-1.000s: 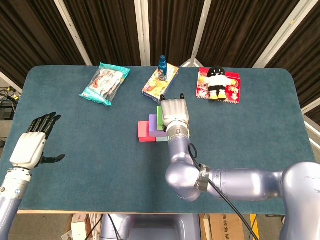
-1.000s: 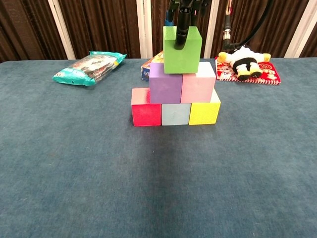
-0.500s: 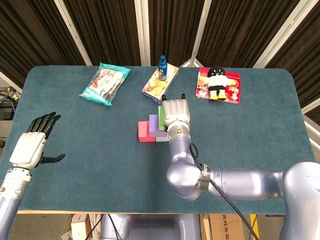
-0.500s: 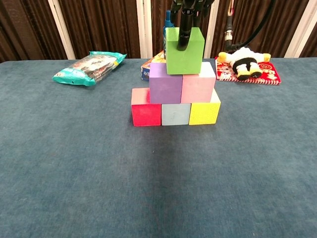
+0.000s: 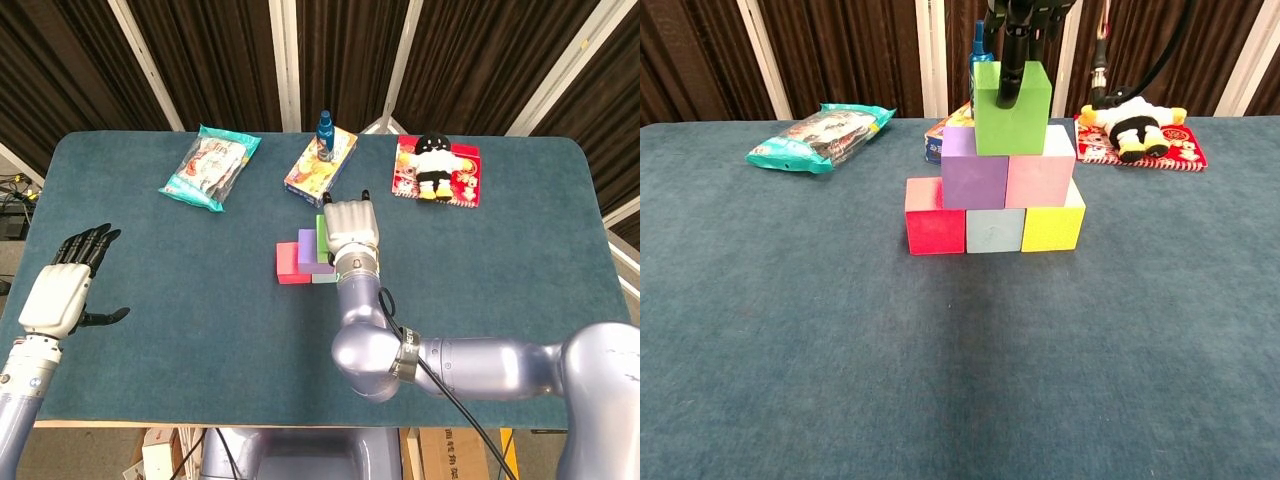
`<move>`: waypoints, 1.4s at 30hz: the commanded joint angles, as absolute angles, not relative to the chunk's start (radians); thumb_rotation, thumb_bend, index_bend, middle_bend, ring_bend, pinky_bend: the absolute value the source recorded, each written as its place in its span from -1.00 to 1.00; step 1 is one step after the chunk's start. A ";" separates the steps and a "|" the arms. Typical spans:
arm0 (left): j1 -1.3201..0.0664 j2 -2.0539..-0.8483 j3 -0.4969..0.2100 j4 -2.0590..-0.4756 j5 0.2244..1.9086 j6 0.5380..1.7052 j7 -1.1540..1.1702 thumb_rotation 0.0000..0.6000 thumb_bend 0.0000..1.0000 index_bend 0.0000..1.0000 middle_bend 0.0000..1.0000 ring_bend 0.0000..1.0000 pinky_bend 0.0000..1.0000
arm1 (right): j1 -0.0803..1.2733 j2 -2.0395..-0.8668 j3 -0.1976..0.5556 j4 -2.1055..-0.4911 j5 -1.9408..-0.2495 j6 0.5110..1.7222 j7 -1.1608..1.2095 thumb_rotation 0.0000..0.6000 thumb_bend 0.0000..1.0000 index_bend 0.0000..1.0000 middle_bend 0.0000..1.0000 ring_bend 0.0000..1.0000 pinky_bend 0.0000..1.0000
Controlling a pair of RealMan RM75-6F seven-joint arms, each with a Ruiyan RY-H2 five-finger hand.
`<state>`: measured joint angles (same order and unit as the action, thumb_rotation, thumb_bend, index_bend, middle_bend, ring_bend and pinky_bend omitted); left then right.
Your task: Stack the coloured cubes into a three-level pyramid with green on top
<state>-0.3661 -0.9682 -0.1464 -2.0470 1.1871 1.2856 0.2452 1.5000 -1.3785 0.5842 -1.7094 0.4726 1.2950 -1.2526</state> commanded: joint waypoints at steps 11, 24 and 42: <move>-0.366 -0.969 -0.147 -2.047 1.185 1.286 0.248 1.00 -0.77 -1.00 -1.00 -1.00 -1.00 | 1.487 -1.393 0.595 -1.708 0.461 1.294 -1.253 1.00 -0.31 -0.97 -0.24 -0.60 -1.00; -0.366 -0.966 -0.148 -2.048 1.184 1.283 0.245 1.00 -0.77 -1.00 -1.00 -1.00 -1.00 | 1.473 -1.397 0.607 -1.714 0.443 1.292 -1.245 1.00 -0.31 -1.00 -0.62 -0.75 -1.00; -0.363 -0.966 -0.152 -2.048 1.183 1.289 0.240 1.00 -0.77 -1.00 -1.00 -1.00 -1.00 | 1.462 -1.373 0.627 -1.772 0.408 1.305 -1.234 1.00 -0.31 -1.00 -1.00 -1.00 -1.00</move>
<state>-0.3631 -0.9656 -0.1520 -2.0477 1.1826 1.2890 0.2403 1.4627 -1.3748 0.6252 -1.7692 0.4107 1.3040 -1.2364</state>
